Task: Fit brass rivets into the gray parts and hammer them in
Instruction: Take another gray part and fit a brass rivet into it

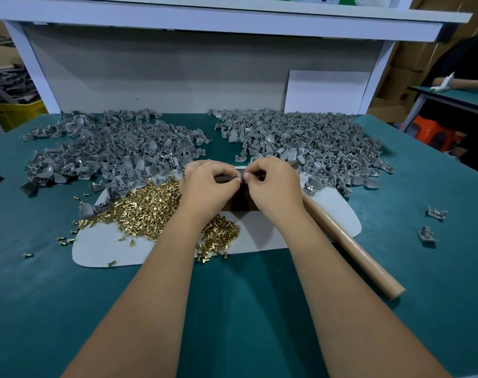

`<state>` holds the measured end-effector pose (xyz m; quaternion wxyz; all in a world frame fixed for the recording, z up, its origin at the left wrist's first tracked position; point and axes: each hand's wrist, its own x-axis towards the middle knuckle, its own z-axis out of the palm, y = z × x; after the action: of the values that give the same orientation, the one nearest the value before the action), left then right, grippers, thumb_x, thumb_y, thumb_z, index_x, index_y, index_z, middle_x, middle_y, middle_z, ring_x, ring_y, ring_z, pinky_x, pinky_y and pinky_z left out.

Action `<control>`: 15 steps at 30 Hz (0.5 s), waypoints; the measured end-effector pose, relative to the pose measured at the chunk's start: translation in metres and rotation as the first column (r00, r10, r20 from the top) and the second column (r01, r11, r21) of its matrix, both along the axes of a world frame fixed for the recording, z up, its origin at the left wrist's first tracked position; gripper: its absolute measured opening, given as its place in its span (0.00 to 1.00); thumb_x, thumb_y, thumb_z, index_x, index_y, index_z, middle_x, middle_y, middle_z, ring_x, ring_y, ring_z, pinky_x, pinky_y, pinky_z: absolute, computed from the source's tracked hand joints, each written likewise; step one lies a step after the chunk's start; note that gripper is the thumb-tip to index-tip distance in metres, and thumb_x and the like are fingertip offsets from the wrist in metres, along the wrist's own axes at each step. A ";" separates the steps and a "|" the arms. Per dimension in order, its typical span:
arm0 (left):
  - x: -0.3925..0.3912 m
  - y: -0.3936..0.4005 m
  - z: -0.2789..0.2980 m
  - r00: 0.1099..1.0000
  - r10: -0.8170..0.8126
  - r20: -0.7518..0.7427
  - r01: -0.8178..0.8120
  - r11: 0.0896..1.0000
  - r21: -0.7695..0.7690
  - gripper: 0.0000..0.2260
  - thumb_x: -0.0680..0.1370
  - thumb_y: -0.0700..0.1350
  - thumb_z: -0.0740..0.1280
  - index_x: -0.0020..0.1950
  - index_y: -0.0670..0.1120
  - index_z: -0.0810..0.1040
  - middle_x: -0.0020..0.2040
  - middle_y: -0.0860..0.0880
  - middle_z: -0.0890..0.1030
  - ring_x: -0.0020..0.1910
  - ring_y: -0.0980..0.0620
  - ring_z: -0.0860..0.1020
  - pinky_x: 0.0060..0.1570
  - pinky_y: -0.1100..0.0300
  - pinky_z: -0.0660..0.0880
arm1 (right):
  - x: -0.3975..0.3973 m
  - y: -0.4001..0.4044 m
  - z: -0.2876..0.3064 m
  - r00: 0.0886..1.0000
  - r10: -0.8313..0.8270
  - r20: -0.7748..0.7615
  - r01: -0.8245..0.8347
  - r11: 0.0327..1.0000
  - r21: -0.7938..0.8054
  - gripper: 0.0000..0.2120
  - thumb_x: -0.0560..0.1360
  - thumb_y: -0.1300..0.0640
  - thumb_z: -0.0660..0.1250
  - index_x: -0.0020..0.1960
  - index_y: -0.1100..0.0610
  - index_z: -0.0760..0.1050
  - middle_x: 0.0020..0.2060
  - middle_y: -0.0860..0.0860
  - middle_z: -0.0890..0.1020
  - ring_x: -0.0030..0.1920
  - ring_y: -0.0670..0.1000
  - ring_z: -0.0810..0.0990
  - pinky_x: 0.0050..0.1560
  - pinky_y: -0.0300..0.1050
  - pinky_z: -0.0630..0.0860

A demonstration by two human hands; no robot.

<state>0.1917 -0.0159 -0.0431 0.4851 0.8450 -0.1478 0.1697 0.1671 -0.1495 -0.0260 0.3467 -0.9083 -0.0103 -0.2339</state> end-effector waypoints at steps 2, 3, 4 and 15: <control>0.001 0.001 -0.001 1.000 -0.002 0.000 0.002 1.000 -0.006 0.04 0.71 0.48 0.73 0.40 0.58 0.81 0.47 0.56 0.83 0.61 0.43 0.76 0.67 0.43 0.67 | -0.001 0.000 0.000 1.000 0.008 0.001 -0.008 1.000 0.015 0.06 0.73 0.56 0.69 0.39 0.48 0.79 0.42 0.45 0.80 0.51 0.51 0.76 0.57 0.56 0.71; 0.001 0.001 -0.002 1.000 -0.006 -0.003 0.006 1.000 -0.013 0.06 0.72 0.46 0.74 0.40 0.58 0.81 0.47 0.56 0.84 0.62 0.42 0.76 0.67 0.43 0.67 | -0.002 0.001 0.001 1.000 0.008 0.004 -0.008 1.000 0.023 0.07 0.73 0.56 0.69 0.38 0.47 0.78 0.41 0.44 0.79 0.51 0.51 0.76 0.57 0.57 0.71; 0.002 0.001 -0.003 1.000 -0.008 -0.005 0.008 1.000 -0.021 0.07 0.72 0.45 0.74 0.40 0.58 0.82 0.48 0.55 0.84 0.62 0.42 0.76 0.67 0.43 0.68 | -0.003 0.001 0.002 1.000 0.007 0.006 -0.007 0.999 0.032 0.09 0.73 0.56 0.69 0.37 0.45 0.76 0.40 0.44 0.79 0.50 0.51 0.77 0.57 0.57 0.71; 0.002 0.002 -0.003 0.999 -0.013 -0.034 0.011 0.999 -0.050 0.10 0.73 0.43 0.74 0.39 0.60 0.81 0.48 0.56 0.84 0.62 0.41 0.76 0.66 0.46 0.70 | -0.002 0.001 0.003 0.999 -0.009 -0.039 0.009 1.000 0.006 0.06 0.73 0.56 0.68 0.39 0.49 0.78 0.42 0.47 0.81 0.49 0.52 0.77 0.57 0.55 0.72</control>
<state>0.1942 -0.0134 -0.0461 0.5093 0.8346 -0.1403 0.1562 0.1653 -0.1482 -0.0230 0.3485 -0.9117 0.0014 -0.2178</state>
